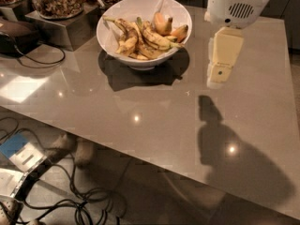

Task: Pick banana from white bowl

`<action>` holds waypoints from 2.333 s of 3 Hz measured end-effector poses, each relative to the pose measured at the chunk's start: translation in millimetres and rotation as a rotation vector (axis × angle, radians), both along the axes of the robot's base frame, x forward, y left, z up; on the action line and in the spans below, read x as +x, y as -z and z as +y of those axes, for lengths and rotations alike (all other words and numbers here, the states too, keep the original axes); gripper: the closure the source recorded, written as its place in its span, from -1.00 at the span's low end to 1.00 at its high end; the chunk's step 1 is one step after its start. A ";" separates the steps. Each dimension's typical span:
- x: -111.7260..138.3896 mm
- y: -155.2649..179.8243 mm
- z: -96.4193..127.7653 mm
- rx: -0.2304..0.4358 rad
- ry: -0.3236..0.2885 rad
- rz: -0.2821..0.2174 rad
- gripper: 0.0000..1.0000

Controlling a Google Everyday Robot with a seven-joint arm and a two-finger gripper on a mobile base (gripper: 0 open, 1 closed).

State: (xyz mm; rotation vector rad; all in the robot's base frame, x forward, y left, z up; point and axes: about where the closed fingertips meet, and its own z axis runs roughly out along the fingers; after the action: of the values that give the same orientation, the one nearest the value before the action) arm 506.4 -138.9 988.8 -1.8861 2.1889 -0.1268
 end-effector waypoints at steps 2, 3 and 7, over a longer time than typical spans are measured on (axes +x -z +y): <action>21.4 -4.5 33.9 0.088 -0.078 0.016 -1.00; 59.1 -16.9 59.5 0.138 -0.090 0.009 -1.00; 126.8 -51.3 117.8 0.291 0.037 -0.032 -0.64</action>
Offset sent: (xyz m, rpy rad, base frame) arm 0.0308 0.0638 0.0191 0.1744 0.1226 0.1636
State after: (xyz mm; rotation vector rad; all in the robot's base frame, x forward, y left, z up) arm 633.2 -21.1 1040.0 -1.6723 2.0904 0.1467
